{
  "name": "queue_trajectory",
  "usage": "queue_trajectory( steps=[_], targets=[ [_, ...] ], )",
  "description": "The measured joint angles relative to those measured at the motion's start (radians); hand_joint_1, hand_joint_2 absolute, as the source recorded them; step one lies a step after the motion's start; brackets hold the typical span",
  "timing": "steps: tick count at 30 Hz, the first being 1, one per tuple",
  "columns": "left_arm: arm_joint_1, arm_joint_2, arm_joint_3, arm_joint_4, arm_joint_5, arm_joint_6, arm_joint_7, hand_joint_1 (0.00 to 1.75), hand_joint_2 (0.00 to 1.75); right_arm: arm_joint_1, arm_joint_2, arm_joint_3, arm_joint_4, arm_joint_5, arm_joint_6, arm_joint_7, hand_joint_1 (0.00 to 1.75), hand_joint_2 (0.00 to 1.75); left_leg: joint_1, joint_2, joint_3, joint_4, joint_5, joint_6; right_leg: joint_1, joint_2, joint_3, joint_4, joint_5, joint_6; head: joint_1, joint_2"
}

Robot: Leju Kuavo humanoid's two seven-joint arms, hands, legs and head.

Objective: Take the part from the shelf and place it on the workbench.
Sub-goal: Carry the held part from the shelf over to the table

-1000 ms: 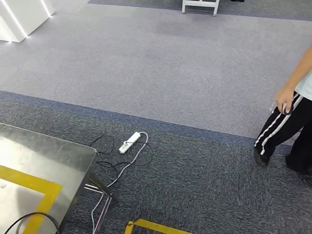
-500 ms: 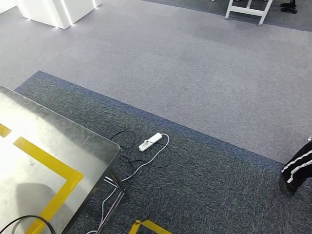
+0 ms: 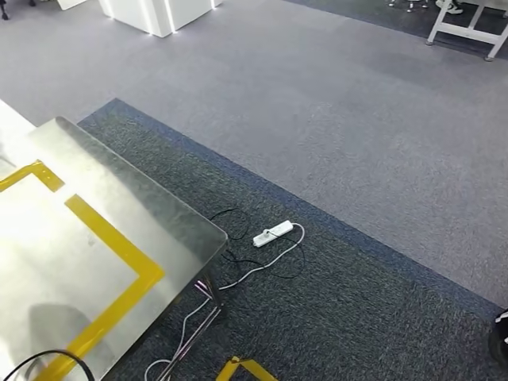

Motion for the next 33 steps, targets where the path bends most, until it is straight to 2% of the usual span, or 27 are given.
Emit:
queue_trajectory(
  steps=[2,3,4,6,7,8,9,10,11,12,13,14,15,17,18,20,21,22,23,24,25,26,27,28,30,32,33],
  targets=[
    [0.003,0.002,0.001,0.0,-0.001,0.001,0.001,1.47,1.75,-0.001,0.0,0.0,0.0,0.003,0.0,0.001,0.0,0.0,0.0,-0.024,0.0,-0.007,0.002,0.012,-0.001,-0.019,0.008,-0.004,-0.006,0.011,0.0,0.0],
    [0.004,0.002,0.002,0.0,-0.002,0.002,0.001,1.47,1.75,-0.002,0.0,0.0,0.0,0.004,0.0,0.0,0.0,0.0,0.002,-0.036,0.003,-0.012,0.004,0.019,-0.002,-0.01,0.008,0.003,-0.015,0.016,0.002,0.0],
    [0.004,0.003,0.002,0.0,-0.002,0.002,0.001,1.47,1.75,-0.003,0.0,0.0,0.0,0.005,0.0,0.0,0.0,0.0,0.005,-0.049,0.007,-0.017,0.006,0.026,-0.003,0.011,-0.002,0.028,-0.031,0.021,0.004,0.0],
    [0.001,0.004,0.002,0.0,-0.003,0.003,0.001,1.47,1.75,-0.002,0.0,0.0,0.0,0.006,-0.001,0.0,0.0,0.0,0.008,-0.071,0.01,-0.021,0.008,0.036,-0.005,0.071,-0.061,0.147,-0.088,0.026,0.009,0.0],
    [0.001,0.004,0.002,0.0,-0.003,0.003,0.001,1.47,1.75,-0.001,-0.001,0.0,0.0,0.005,-0.001,0.001,0.0,0.0,0.008,-0.083,0.01,-0.021,0.008,0.039,-0.006,0.088,-0.103,0.222,-0.115,0.027,0.01,0.0],
    [0.001,0.004,0.001,0.0,-0.004,0.003,0.0,1.47,1.75,-0.001,-0.001,0.0,0.0,0.004,-0.001,0.001,0.0,0.0,0.008,-0.096,0.01,-0.021,0.007,0.04,-0.006,0.095,-0.14,0.279,-0.127,0.028,0.01,0.0],
    [0.001,0.004,0.001,0.0,-0.004,0.002,0.0,1.47,1.75,-0.001,-0.001,0.0,0.0,0.004,0.0,0.001,0.0,0.0,0.008,-0.11,0.012,-0.02,0.007,0.04,-0.006,0.098,-0.161,0.301,-0.119,0.029,0.01,0.0],
    [0.001,0.005,0.001,0.0,-0.004,0.002,0.0,1.47,1.75,-0.001,-0.001,0.0,0.0,0.004,0.0,0.001,0.0,0.0,0.008,-0.125,0.014,-0.02,0.005,0.039,-0.006,0.1,-0.16,0.278,-0.088,0.028,0.01,0.0],
    [0.001,0.005,0.0,0.0,-0.004,0.002,0.0,1.47,1.75,-0.001,-0.001,0.0,0.0,0.004,0.0,0.001,0.0,0.0,0.009,-0.139,0.018,-0.02,0.003,0.037,-0.007,0.107,-0.141,0.22,-0.044,0.027,0.01,0.0],
    [0.001,0.005,0.0,0.0,-0.004,0.002,0.0,1.47,1.75,-0.001,-0.001,0.0,0.0,0.004,0.0,0.001,0.0,0.0,0.01,-0.152,0.02,-0.019,0.001,0.034,-0.009,0.129,-0.113,0.146,-0.002,0.025,0.01,0.0],
    [0.0,0.005,0.0,0.0,-0.004,0.002,0.0,1.47,1.75,-0.001,-0.001,0.0,0.0,0.004,0.0,0.001,0.0,0.0,0.009,-0.165,0.02,-0.016,-0.002,0.03,-0.013,0.151,-0.085,0.077,0.026,0.022,0.01,0.0],
    [0.0,0.005,0.0,0.0,-0.004,0.002,0.0,1.47,1.75,-0.001,-0.001,0.001,0.0,0.004,0.0,0.001,0.0,0.0,0.009,-0.176,0.018,-0.014,-0.003,0.024,-0.014,0.17,-0.065,0.033,0.038,0.019,0.01,0.0],
    [0.0,0.006,0.001,0.0,-0.005,0.001,0.0,1.47,1.75,-0.001,-0.001,0.001,0.0,0.004,0.0,0.001,0.0,0.0,0.011,-0.186,0.014,-0.012,-0.003,0.019,-0.014,0.18,-0.054,0.012,0.038,0.015,0.009,0.0],
    [0.004,0.008,0.001,0.0,-0.007,0.002,0.0,1.47,1.75,-0.002,-0.001,0.001,0.0,0.003,0.001,0.001,0.0,0.0,0.015,-0.206,0.008,-0.012,-0.002,0.006,-0.013,0.163,-0.045,0.006,0.037,0.005,0.009,0.0],
    [0.006,0.008,0.001,0.0,-0.008,0.002,0.0,1.47,1.75,-0.002,0.0,0.001,0.0,0.003,0.003,0.001,0.0,0.0,0.015,-0.199,0.004,-0.007,-0.006,0.0,-0.014,0.151,-0.042,0.002,0.038,-0.001,0.008,0.0],
    [0.003,0.012,0.001,0.0,-0.009,0.003,0.0,1.47,1.75,-0.001,0.0,0.001,0.0,0.003,0.007,0.0,0.0,0.0,0.014,-0.153,-0.021,0.051,-0.041,-0.01,-0.017,0.124,-0.034,-0.006,0.038,-0.013,0.002,0.0],
    [0.002,0.013,0.0,0.0,-0.011,0.003,-0.001,1.47,1.75,-0.001,0.0,0.001,0.0,0.004,0.009,-0.001,0.0,0.0,0.014,-0.121,-0.049,0.109,-0.071,-0.015,-0.015,0.11,-0.031,-0.007,0.036,-0.017,-0.001,0.0],
    [0.0,0.014,-0.001,0.001,-0.014,0.002,-0.001,1.47,1.75,0.0,0.0,0.001,0.0,0.004,0.011,-0.001,0.0,0.0,0.016,-0.102,-0.084,0.176,-0.101,-0.019,-0.015,0.095,-0.029,-0.007,0.033,-0.019,-0.003,0.0],
    [0.0,0.015,-0.002,0.002,-0.017,0.002,-0.002,1.47,1.75,0.0,0.0,0.001,0.0,0.004,0.012,-0.001,0.0,0.0,0.019,-0.092,-0.113,0.234,-0.119,-0.023,-0.014,0.08,-0.027,-0.006,0.03,-0.02,-0.002,0.0],
    [0.0,0.015,-0.002,0.003,-0.02,0.001,-0.002,1.47,1.75,0.001,0.0,0.001,0.0,0.004,0.013,-0.001,0.0,0.0,0.022,-0.087,-0.13,0.263,-0.12,-0.026,-0.014,0.066,-0.024,-0.006,0.026,-0.02,-0.003,0.0],
    [0.001,0.016,-0.003,0.004,-0.022,0.001,-0.003,1.47,1.75,0.001,0.0,0.001,0.0,0.004,0.013,-0.001,0.0,0.0,0.024,-0.083,-0.127,0.254,-0.101,-0.029,-0.014,0.052,-0.02,-0.006,0.022,-0.018,-0.003,0.0],
    [0.001,0.018,-0.003,0.005,-0.023,0.001,-0.003,1.47,1.75,0.0,0.0,0.001,0.0,0.005,0.013,-0.001,0.0,0.0,0.026,-0.076,-0.105,0.207,-0.066,-0.029,-0.014,0.039,-0.014,-0.006,0.018,-0.016,-0.003,0.0],
    [0.001,0.019,-0.003,0.005,-0.024,0.001,-0.004,1.47,1.75,0.0,0.0,0.001,0.0,0.005,0.014,-0.001,0.0,0.0,0.027,-0.058,-0.071,0.137,-0.029,-0.029,-0.014,0.027,-0.006,-0.006,0.013,-0.013,-0.003,0.0],
    [0.0,0.021,-0.004,0.005,-0.025,0.001,-0.004,1.47,1.75,0.0,0.0,0.001,0.0,0.005,0.014,-0.001,0.0,0.0,0.023,-0.036,-0.038,0.072,-0.005,-0.026,-0.011,0.016,-0.002,-0.006,0.007,-0.008,-0.003,0.0],
    [0.0,0.023,-0.005,0.006,-0.026,0.002,-0.005,1.47,1.75,0.0,0.0,0.001,0.0,0.006,0.014,-0.001,0.0,0.0,0.015,-0.01,-0.003,0.002,0.008,-0.014,-0.006,-0.004,0.004,-0.007,-0.005,0.004,-0.003,0.0],
    [0.003,0.024,-0.006,0.007,-0.026,0.002,-0.005,1.47,1.75,-0.001,0.0,0.001,0.0,0.006,0.014,-0.001,0.0,0.0,0.011,-0.026,-0.002,-0.003,0.0,0.001,-0.004,-0.026,0.015,-0.011,-0.013,0.016,-0.002,0.0],
    [0.005,0.025,-0.006,0.007,-0.026,0.002,-0.005,1.47,1.75,-0.002,0.0,0.001,0.0,0.006,0.014,-0.001,0.0,0.0,0.013,-0.038,0.0,-0.006,0.001,0.007,-0.006,-0.021,0.02,-0.009,-0.018,0.021,-0.002,0.0]
  ],
)
